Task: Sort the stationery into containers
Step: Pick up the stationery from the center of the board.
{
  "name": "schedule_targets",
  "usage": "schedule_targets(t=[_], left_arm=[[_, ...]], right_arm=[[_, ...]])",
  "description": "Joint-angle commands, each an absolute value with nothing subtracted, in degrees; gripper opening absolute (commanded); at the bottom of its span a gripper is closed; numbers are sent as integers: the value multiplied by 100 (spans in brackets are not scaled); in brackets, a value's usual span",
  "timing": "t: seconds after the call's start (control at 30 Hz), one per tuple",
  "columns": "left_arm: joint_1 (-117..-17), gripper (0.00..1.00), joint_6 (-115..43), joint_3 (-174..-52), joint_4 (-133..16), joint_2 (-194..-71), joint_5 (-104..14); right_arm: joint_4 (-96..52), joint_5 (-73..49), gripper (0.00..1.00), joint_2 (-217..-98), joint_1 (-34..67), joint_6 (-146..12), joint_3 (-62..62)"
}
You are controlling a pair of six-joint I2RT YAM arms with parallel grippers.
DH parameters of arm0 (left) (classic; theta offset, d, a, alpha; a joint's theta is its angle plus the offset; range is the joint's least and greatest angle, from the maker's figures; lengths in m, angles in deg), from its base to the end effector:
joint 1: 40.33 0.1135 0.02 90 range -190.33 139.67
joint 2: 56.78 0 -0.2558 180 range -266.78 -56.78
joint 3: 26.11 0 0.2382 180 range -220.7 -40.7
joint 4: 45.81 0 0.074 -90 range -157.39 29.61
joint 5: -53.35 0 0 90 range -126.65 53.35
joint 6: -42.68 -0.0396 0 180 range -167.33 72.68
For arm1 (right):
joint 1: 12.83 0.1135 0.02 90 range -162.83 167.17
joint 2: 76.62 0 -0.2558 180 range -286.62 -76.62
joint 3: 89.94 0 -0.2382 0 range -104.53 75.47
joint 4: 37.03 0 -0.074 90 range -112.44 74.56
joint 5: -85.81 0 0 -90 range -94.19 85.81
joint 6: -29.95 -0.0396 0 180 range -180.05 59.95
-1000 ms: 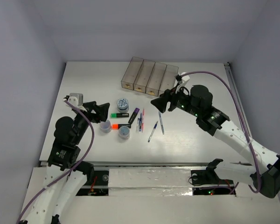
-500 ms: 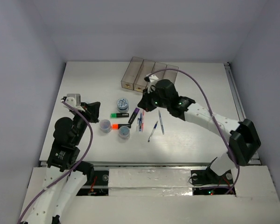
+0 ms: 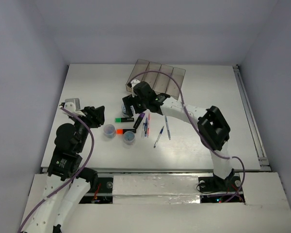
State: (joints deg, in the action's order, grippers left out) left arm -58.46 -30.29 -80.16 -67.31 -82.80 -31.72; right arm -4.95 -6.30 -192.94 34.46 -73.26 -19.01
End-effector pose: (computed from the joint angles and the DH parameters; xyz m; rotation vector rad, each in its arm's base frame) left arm 0.1085 -0.0320 0.3506 -0.0568 1.4711 -0.4375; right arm 0.3093 0.3372 0.2407 -0.7017 2.2201 0.5923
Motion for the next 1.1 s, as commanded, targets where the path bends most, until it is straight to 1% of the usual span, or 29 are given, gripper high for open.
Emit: schedule_targets(t=[0.0,0.23,0.3,0.4,0.57,0.77,0.97,1.07], left_arm=[[-5905,46,-3036,-8253,-6558,-8201,-3173],[-5957,47,-3036,-8236,-6532,-8227,-3208],[-5957,47,-3045,-8236,-6540,-8218,-3200],[-5957,47,-3045,-8236,-6540,-8209,-3199],[-5957,47,-3054,-8236,-6532,-8209,-3261],[-5957,47,-3063,-8236,-6514,-8235,-3279],[-6010,47,-3063,-8209,-6488,-8253,-3331],[-6010,47,-3071,-8209,-6488,-8253,-3349]], right_arm=[[-92,-497,89,-19544,3595,-7078,-2472],[331,-454,91,-20256,3657,-6884,-3447],[453,-454,89,-20380,3709,-6858,-3702],[629,-68,88,-20582,3710,-6814,-3939],[577,275,87,-20758,3762,-6770,-4046],[252,548,83,-20881,3815,-6814,-4160],[199,644,83,-21066,3815,-6893,-4327],[94,768,85,-21083,3815,-6893,-4318]])
